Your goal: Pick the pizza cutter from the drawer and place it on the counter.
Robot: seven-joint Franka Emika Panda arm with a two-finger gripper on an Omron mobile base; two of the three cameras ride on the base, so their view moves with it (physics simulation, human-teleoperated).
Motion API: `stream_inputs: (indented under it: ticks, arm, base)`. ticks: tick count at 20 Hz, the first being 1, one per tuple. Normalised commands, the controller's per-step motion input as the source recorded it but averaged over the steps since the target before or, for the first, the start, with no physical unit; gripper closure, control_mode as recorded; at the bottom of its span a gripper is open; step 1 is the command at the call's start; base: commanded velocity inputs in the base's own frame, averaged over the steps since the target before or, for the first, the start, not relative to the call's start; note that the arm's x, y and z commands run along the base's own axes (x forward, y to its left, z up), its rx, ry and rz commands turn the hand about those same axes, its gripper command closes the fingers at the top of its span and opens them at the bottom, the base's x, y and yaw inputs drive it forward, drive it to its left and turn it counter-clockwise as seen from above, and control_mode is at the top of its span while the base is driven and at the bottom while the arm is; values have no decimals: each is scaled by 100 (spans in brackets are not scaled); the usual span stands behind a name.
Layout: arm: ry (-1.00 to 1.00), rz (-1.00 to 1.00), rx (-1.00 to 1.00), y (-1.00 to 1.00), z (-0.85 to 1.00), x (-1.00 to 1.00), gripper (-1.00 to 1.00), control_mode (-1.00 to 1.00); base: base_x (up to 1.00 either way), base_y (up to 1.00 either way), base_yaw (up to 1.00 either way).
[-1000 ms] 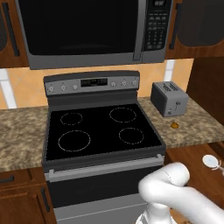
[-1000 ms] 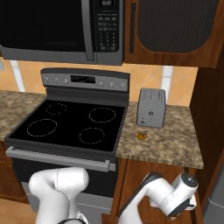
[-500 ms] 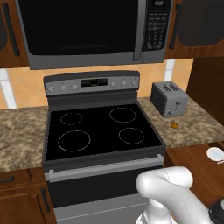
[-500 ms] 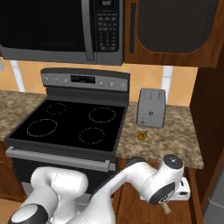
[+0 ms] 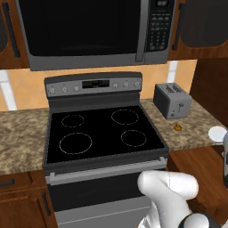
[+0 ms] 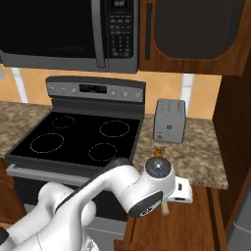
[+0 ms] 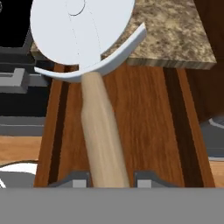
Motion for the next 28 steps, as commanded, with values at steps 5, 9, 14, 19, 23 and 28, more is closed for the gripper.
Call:
stream_inputs:
  ticks: [5, 9, 14, 19, 23, 28]
  arm:
    - [-1, -32, 4, 8, 56, 54, 100, -100]
    - [-6, -29, 15, 8, 17, 63, 100, -100]
    - [-4, -20, 29, 4, 11, 54, 100, -100]
    - [-19, -19, 25, 4, -2, 19, 100, -100]
    - [-10, -15, 0, 8, -29, 56, 100, -100]
    - [-4, -10, 0, 24, -43, 82, 100, -100]
  base:
    - [0, 0, 0]
    - [0, 0, 0]
    - [0, 0, 0]
    - [0, 0, 0]
    - [0, 0, 0]
    - [0, 0, 0]
